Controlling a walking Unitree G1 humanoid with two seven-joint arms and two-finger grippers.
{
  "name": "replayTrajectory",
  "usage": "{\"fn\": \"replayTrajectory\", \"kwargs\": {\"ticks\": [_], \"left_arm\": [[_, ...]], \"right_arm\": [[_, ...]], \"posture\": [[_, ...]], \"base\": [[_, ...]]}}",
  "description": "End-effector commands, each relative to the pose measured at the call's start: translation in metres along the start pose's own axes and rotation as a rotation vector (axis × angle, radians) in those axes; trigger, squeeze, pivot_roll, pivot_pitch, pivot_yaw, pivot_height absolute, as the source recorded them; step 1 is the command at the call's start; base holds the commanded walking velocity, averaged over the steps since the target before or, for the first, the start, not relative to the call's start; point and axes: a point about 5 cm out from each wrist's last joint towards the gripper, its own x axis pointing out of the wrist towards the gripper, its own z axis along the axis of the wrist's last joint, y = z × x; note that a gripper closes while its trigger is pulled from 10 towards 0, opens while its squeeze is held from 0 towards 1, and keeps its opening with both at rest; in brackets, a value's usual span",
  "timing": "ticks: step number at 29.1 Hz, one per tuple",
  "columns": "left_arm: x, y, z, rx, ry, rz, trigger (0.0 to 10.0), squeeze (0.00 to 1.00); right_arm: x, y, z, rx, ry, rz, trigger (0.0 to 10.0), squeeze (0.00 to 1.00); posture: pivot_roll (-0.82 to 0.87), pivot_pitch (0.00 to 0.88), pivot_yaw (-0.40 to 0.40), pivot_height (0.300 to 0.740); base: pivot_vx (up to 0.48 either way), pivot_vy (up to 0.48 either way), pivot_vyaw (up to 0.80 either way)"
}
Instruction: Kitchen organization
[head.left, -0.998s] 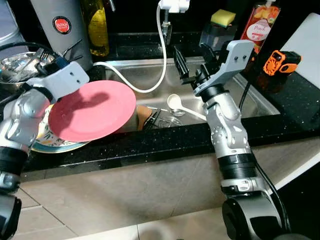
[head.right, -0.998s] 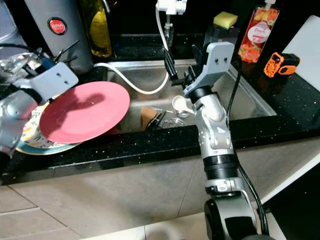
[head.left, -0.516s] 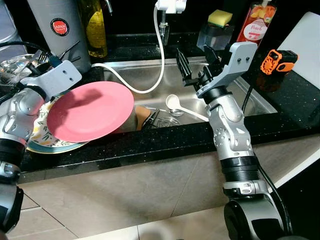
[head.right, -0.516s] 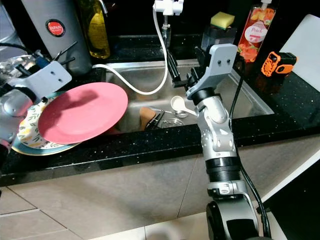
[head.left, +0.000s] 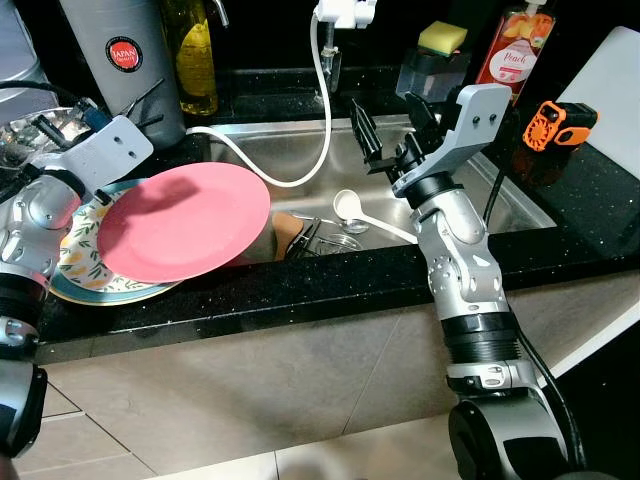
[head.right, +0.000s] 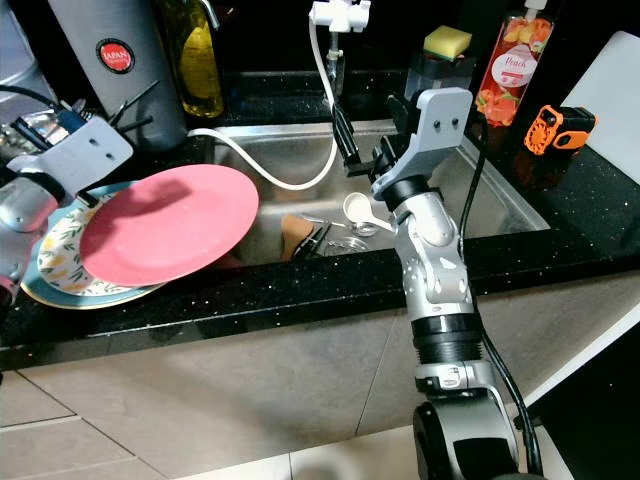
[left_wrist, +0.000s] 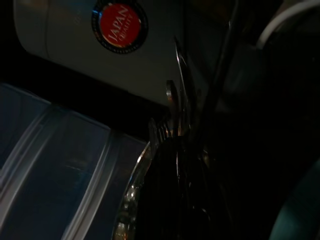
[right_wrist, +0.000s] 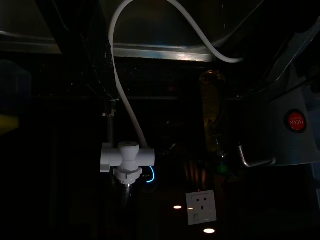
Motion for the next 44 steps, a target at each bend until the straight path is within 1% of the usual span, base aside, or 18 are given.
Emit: {"fn": "replayTrajectory", "kwargs": {"ticks": [1, 2, 3, 4, 5, 6, 9, 11, 15, 24, 29, 32, 33, 35, 36, 39, 41, 44], "left_arm": [[0.000, 0.009, 0.015, 0.023, -0.083, 0.050, 0.0, 0.00], [0.000, 0.009, 0.015, 0.023, -0.083, 0.050, 0.0, 0.00], [-0.001, 0.012, 0.020, 0.031, -0.105, 0.067, 3.6, 0.00], [-0.001, 0.012, 0.020, 0.031, -0.105, 0.067, 3.6, 0.00], [-0.002, 0.018, 0.026, 0.044, -0.128, 0.101, 7.5, 0.00], [-0.003, 0.023, 0.031, 0.052, -0.152, 0.130, 10.0, 0.00], [-0.005, 0.028, 0.038, 0.073, -0.180, 0.161, 10.0, 0.00], [-0.008, 0.034, 0.051, 0.099, -0.239, 0.196, 10.0, 0.00], [-0.010, 0.035, 0.062, 0.082, -0.285, 0.208, 10.0, 0.00], [-0.016, 0.019, 0.082, 0.049, -0.352, 0.188, 10.0, 0.00], [-0.016, 0.003, 0.103, -0.008, -0.428, 0.130, 10.0, 0.00], [-0.019, -0.018, 0.129, -0.034, -0.523, 0.034, 10.0, 0.00], [-0.019, -0.018, 0.129, -0.034, -0.523, 0.034, 10.0, 0.00], [-0.022, -0.033, 0.139, -0.031, -0.560, -0.022, 10.0, 0.00], [-0.022, -0.033, 0.139, -0.031, -0.560, -0.022, 10.0, 0.00], [-0.024, -0.049, 0.148, -0.032, -0.587, -0.069, 10.0, 0.00], [-0.024, -0.049, 0.148, -0.032, -0.587, -0.069, 10.0, 0.00], [-0.023, -0.058, 0.161, -0.045, -0.620, -0.092, 10.0, 0.00]], "right_arm": [[0.002, 0.000, 0.003, 0.003, -0.004, 0.005, 10.0, 0.00], [0.002, 0.000, 0.003, 0.003, -0.004, 0.005, 10.0, 0.00], [0.002, 0.000, 0.003, 0.005, -0.006, 0.006, 10.0, 0.00], [0.002, 0.000, 0.003, 0.005, -0.006, 0.006, 10.0, 0.00], [0.002, 0.001, 0.003, 0.006, -0.007, 0.006, 10.0, 0.00], [0.002, 0.001, 0.003, 0.008, -0.009, 0.007, 10.0, 0.00], [0.003, 0.001, 0.003, 0.010, -0.010, 0.009, 10.0, 0.00], [0.004, 0.004, 0.003, 0.018, -0.015, 0.022, 10.0, 0.00], [0.005, 0.007, 0.003, 0.023, -0.019, 0.032, 10.0, 0.00], [0.004, 0.007, 0.003, 0.027, -0.017, 0.034, 10.0, 0.00], [0.003, 0.018, 0.001, 0.071, -0.005, 0.105, 10.0, 0.00], [-0.003, 0.039, 0.003, 0.244, 0.003, 0.250, 10.0, 0.00], [-0.003, 0.039, 0.003, 0.244, 0.003, 0.250, 10.0, 0.00], [-0.006, 0.046, 0.006, 0.333, 0.002, 0.298, 10.0, 0.00], [-0.006, 0.046, 0.006, 0.333, 0.002, 0.298, 10.0, 0.00], [-0.006, 0.052, 0.004, 0.420, 0.022, 0.290, 10.0, 0.00], [-0.006, 0.052, 0.004, 0.420, 0.022, 0.290, 10.0, 0.00], [-0.003, 0.061, -0.002, 0.533, 0.064, 0.252, 10.0, 0.00]], "posture": [[0.22, 0.000, -0.047, 0.740], [0.22, 0.000, -0.047, 0.740], [0.22, 0.000, -0.047, 0.740], [0.22, 0.000, -0.047, 0.740], [0.23, 0.000, -0.047, 0.740], [0.23, 0.000, -0.047, 0.740], [0.24, 0.000, -0.051, 0.740], [0.24, 0.000, -0.052, 0.740], [0.24, 0.000, -0.052, 0.740], [0.24, 0.000, -0.050, 0.740], [0.23, 0.000, -0.045, 0.740], [0.23, 0.000, -0.042, 0.740], [0.23, 0.000, -0.042, 0.740], [0.23, 0.000, -0.035, 0.740], [0.23, 0.000, -0.035, 0.740], [0.22, 0.000, -0.030, 0.740], [0.22, 0.000, -0.030, 0.740], [0.21, 0.000, -0.028, 0.740]], "base": [[0.000, 0.000, 0.00], [0.000, 0.000, 0.00], [0.000, 0.000, 0.00], [0.000, 0.000, 0.00], [0.000, 0.000, 0.00], [0.000, 0.000, 0.00], [0.000, 0.000, 0.00], [0.000, 0.000, 0.00], [0.000, 0.000, 0.00], [0.000, 0.000, 0.00], [0.000, 0.000, 0.00], [0.000, 0.000, 0.00], [0.000, 0.000, 0.00], [0.000, 0.000, 0.00], [0.000, 0.000, 0.00], [0.000, 0.000, 0.00], [0.000, 0.000, 0.00], [0.000, 0.000, 0.00]]}}
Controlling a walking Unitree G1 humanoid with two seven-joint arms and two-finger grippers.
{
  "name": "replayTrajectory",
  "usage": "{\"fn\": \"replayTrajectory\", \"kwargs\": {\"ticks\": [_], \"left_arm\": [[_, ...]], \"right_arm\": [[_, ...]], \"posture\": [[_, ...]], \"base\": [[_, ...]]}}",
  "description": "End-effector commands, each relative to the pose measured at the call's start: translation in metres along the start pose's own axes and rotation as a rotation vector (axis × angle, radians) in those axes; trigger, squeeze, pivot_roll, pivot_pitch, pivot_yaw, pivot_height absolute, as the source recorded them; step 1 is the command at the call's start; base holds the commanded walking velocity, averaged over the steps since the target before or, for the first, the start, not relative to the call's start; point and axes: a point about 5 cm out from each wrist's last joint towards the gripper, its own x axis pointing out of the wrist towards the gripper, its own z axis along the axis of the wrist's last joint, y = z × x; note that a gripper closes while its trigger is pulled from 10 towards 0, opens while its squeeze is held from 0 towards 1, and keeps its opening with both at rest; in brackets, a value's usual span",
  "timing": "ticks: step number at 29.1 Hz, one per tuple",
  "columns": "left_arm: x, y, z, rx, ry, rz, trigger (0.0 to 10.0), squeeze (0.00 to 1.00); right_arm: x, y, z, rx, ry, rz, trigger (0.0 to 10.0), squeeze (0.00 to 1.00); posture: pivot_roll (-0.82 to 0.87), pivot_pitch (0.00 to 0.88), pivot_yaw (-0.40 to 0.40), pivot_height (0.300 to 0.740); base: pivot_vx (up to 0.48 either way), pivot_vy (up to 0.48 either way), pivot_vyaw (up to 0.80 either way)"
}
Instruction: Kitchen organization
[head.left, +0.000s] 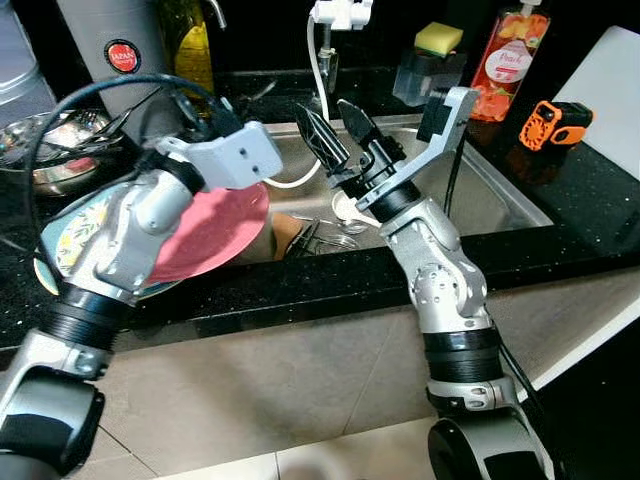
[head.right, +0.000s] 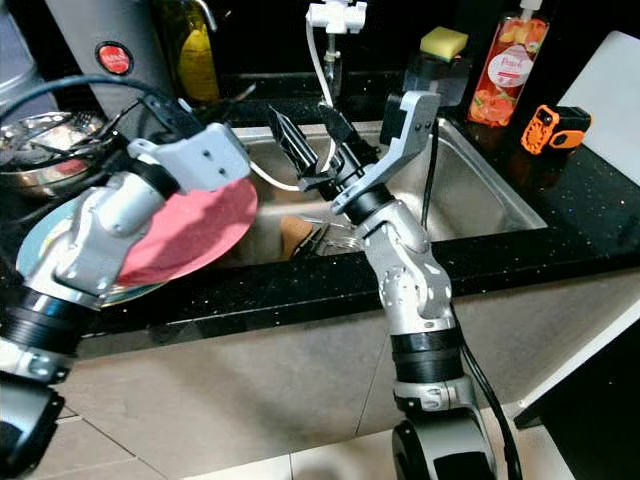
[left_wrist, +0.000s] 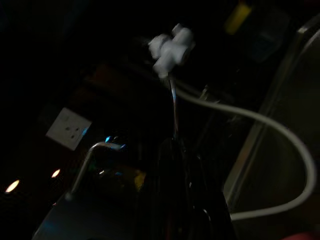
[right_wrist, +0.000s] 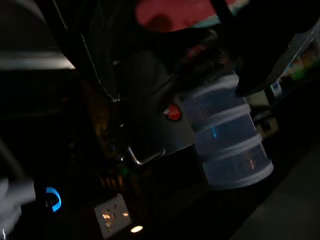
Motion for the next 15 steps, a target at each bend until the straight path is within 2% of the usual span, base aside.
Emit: {"fn": "replayTrajectory", "kwargs": {"ticks": [1, 3, 6, 11, 15], "left_arm": [[0.004, -0.005, 0.006, 0.010, -0.025, -0.025, 10.0, 0.00], [0.006, -0.007, 0.009, 0.009, -0.034, -0.031, 10.0, 0.00], [0.009, -0.013, 0.014, 0.012, -0.052, -0.054, 10.0, 0.00], [0.010, -0.017, 0.015, 0.017, -0.057, -0.070, 10.0, 0.00], [0.011, -0.027, 0.017, -0.005, -0.065, -0.103, 10.0, 0.00]], "right_arm": [[0.001, -0.001, -0.001, 0.040, 0.004, -0.018, 10.0, 0.00], [0.002, -0.001, -0.004, 0.072, 0.025, -0.040, 10.0, 0.00], [0.006, -0.012, -0.020, 0.172, 0.109, -0.173, 10.0, 0.00], [0.009, -0.015, -0.021, 0.217, 0.127, -0.204, 10.0, 0.00], [0.012, -0.020, -0.022, 0.269, 0.143, -0.250, 10.0, 0.00]], "posture": [[0.21, 0.000, -0.028, 0.740], [0.21, 0.000, -0.029, 0.740], [0.21, 0.000, -0.032, 0.740], [0.21, 0.000, -0.032, 0.740], [0.21, 0.000, -0.034, 0.740]], "base": [[0.000, 0.000, 0.00], [0.000, 0.000, 0.00], [0.000, 0.000, 0.00], [0.000, 0.000, 0.00], [0.000, 0.000, 0.00]]}}
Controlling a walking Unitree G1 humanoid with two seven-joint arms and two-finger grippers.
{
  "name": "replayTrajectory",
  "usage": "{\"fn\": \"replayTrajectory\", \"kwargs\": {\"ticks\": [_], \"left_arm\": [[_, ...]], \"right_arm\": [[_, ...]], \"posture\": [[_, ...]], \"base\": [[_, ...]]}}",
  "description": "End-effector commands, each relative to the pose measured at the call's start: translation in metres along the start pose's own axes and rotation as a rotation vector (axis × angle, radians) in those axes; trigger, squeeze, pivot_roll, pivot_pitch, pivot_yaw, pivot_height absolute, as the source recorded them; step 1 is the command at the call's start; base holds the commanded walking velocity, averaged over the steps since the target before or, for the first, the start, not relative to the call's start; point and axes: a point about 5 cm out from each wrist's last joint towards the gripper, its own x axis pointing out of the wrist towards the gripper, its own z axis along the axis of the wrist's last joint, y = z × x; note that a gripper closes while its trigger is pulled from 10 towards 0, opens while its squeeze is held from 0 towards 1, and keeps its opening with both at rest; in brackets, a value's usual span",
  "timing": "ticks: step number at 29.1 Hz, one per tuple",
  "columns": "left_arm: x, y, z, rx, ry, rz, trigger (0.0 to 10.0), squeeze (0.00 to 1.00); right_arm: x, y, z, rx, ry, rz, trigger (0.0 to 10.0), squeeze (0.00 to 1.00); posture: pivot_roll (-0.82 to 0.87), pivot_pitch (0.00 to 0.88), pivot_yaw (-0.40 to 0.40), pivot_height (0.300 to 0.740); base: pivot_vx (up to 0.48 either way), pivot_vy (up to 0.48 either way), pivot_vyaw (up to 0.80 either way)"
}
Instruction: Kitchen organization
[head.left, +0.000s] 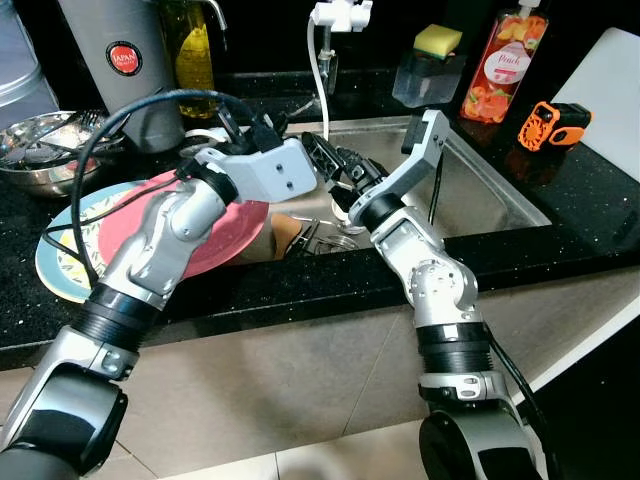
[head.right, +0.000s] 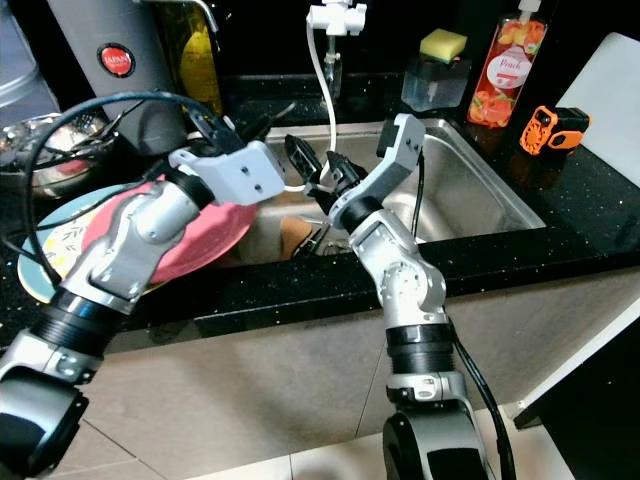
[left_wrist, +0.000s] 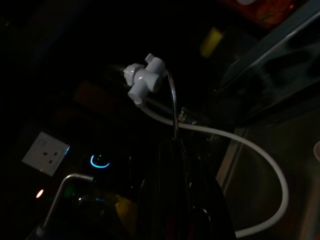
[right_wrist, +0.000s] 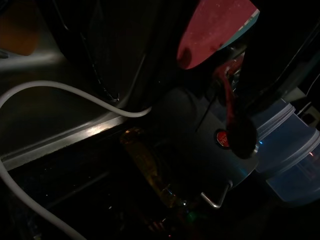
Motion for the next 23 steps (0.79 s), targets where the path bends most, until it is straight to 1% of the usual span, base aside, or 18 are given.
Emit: {"fn": "replayTrajectory", "kwargs": {"ticks": [1, 3, 4, 9, 11, 16, 20, 21, 22, 23], "left_arm": [[0.003, -0.012, 0.004, -0.012, -0.016, -0.045, 10.0, 0.00], [0.003, -0.017, 0.003, -0.013, -0.012, -0.056, 10.0, 0.00], [0.003, -0.017, 0.003, -0.013, -0.012, -0.056, 10.0, 0.00], [0.005, -0.018, 0.001, -0.014, -0.006, -0.059, 10.0, 0.00], [0.005, -0.017, 0.000, -0.014, -0.003, -0.056, 10.0, 0.00], [0.007, -0.008, -0.005, -0.004, 0.014, -0.025, 10.0, 0.00], [0.007, -0.013, -0.005, -0.007, 0.012, -0.043, 10.0, 0.00], [0.008, -0.016, -0.005, -0.009, 0.010, -0.052, 10.0, 0.00], [0.008, -0.016, -0.005, -0.009, 0.010, -0.052, 10.0, 0.00], [0.009, -0.017, -0.004, -0.010, 0.007, -0.053, 10.0, 0.00]], "right_arm": [[0.010, 0.013, -0.001, 0.086, 0.002, 0.018, 10.0, 0.00], [0.011, 0.015, 0.005, 0.142, -0.011, 0.036, 10.0, 0.00], [0.011, 0.015, 0.005, 0.142, -0.011, 0.036, 10.0, 0.00], [0.012, 0.022, 0.015, 0.206, -0.033, 0.085, 10.0, 0.00], [0.011, 0.024, 0.016, 0.207, -0.033, 0.098, 10.0, 0.00], [0.010, 0.030, 0.014, 0.211, -0.012, 0.127, 10.0, 0.00], [0.010, 0.034, 0.011, 0.229, 0.006, 0.136, 10.0, 0.00], [0.012, 0.039, 0.010, 0.235, 0.013, 0.147, 10.0, 0.00], [0.012, 0.039, 0.010, 0.235, 0.013, 0.147, 10.0, 0.00], [0.013, 0.043, 0.008, 0.230, 0.029, 0.155, 10.0, 0.00]], "posture": [[0.21, 0.000, -0.034, 0.740], [0.21, 0.000, -0.033, 0.740], [0.21, 0.000, -0.033, 0.740], [0.21, 0.000, -0.030, 0.740], [0.21, 0.000, -0.030, 0.740], [0.20, 0.000, -0.029, 0.740], [0.20, 0.000, -0.030, 0.740], [0.19, 0.000, -0.027, 0.740], [0.19, 0.000, -0.027, 0.740], [0.19, 0.000, -0.027, 0.740]], "base": [[0.000, 0.000, 0.00], [0.000, 0.000, 0.00], [0.000, 0.000, 0.00], [0.000, 0.000, 0.00], [0.000, 0.000, 0.00], [0.000, 0.000, 0.00], [0.000, 0.000, 0.00], [0.000, 0.000, 0.00], [0.000, 0.000, 0.00], [0.000, 0.000, 0.00]]}}
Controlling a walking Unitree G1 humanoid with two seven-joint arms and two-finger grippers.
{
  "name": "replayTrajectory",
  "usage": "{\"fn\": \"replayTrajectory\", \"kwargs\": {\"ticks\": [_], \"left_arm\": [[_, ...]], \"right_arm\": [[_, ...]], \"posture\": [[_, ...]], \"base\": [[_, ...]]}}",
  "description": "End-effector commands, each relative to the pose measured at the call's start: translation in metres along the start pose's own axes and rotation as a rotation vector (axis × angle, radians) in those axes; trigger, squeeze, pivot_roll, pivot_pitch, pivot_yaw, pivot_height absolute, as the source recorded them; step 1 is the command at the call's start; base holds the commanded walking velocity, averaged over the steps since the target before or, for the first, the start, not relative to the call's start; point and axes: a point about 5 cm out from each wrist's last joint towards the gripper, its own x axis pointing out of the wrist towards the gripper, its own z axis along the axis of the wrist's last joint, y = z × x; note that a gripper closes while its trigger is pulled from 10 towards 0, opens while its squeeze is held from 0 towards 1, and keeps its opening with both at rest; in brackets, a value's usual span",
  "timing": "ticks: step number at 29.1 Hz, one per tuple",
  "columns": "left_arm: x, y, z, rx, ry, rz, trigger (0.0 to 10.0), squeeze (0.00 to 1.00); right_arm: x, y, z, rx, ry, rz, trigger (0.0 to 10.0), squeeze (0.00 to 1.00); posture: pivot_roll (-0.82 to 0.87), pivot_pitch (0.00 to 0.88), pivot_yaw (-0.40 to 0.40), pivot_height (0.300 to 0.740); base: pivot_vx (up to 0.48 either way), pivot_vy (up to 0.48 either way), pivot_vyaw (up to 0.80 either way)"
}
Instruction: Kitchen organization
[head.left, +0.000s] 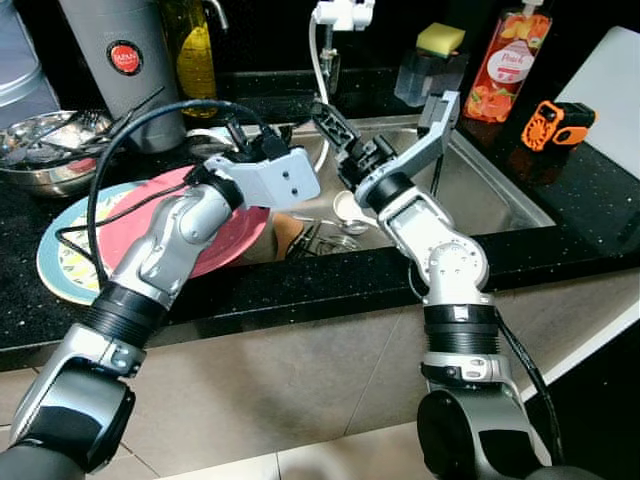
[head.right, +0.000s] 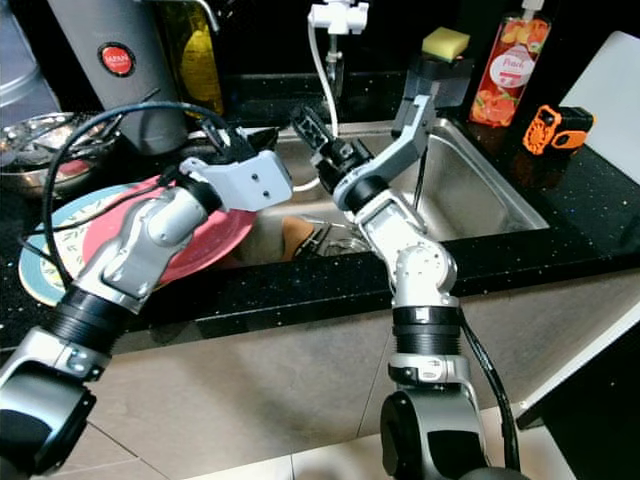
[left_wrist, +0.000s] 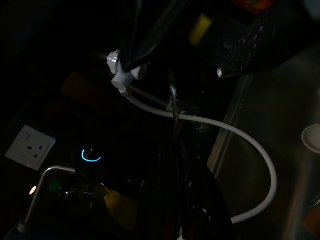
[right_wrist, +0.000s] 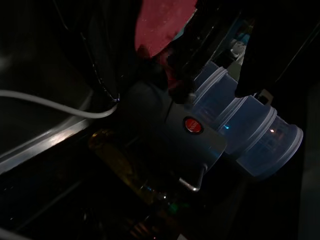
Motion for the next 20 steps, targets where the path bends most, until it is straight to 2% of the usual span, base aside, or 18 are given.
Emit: {"fn": "replayTrajectory", "kwargs": {"ticks": [1, 11, 12, 13, 14, 17, 18, 20], "left_arm": [[0.005, -0.005, 0.004, -0.002, -0.018, -0.018, 10.0, 0.00], [0.008, -0.008, 0.006, -0.002, -0.028, -0.035, 10.0, 0.00], [0.008, -0.010, 0.006, -0.004, -0.031, -0.041, 10.0, 0.00], [0.008, -0.010, 0.006, -0.004, -0.031, -0.041, 10.0, 0.00], [0.009, -0.013, 0.008, -0.007, -0.039, -0.051, 10.0, 0.00], [0.009, -0.013, 0.009, -0.009, -0.043, -0.054, 10.0, 0.00], [0.009, -0.015, 0.011, -0.013, -0.054, -0.064, 10.0, 0.00], [0.009, -0.019, 0.014, -0.018, -0.070, -0.084, 10.0, 0.00]], "right_arm": [[0.012, 0.027, -0.014, 0.039, 0.031, 0.079, 10.0, 0.00], [0.016, 0.025, -0.025, 0.029, 0.076, 0.026, 10.0, 0.00], [0.016, 0.025, -0.024, 0.030, 0.074, 0.025, 9.0, 0.00], [0.016, 0.025, -0.024, 0.030, 0.074, 0.025, 9.0, 0.00], [0.017, 0.025, -0.023, 0.031, 0.070, 0.020, 6.9, 0.00], [0.017, 0.025, -0.023, 0.031, 0.068, 0.017, 6.9, 0.00], [0.017, 0.024, -0.023, 0.030, 0.063, 0.011, 4.6, 0.00], [0.017, 0.023, -0.021, 0.030, 0.052, -0.001, 3.8, 0.00]], "posture": [[0.19, 0.000, -0.027, 0.740], [0.19, 0.000, -0.025, 0.740], [0.19, 0.000, -0.025, 0.740], [0.19, 0.000, -0.025, 0.740], [0.18, 0.000, -0.026, 0.740], [0.18, 0.000, -0.026, 0.740], [0.18, 0.000, -0.026, 0.740], [0.18, 0.000, -0.026, 0.740]], "base": [[0.000, 0.000, 0.00], [0.000, 0.000, 0.00], [0.000, 0.000, 0.00], [0.000, 0.000, 0.00], [0.000, 0.000, 0.00], [0.000, 0.000, 0.00], [0.000, 0.000, 0.00], [0.000, 0.000, 0.00]]}}
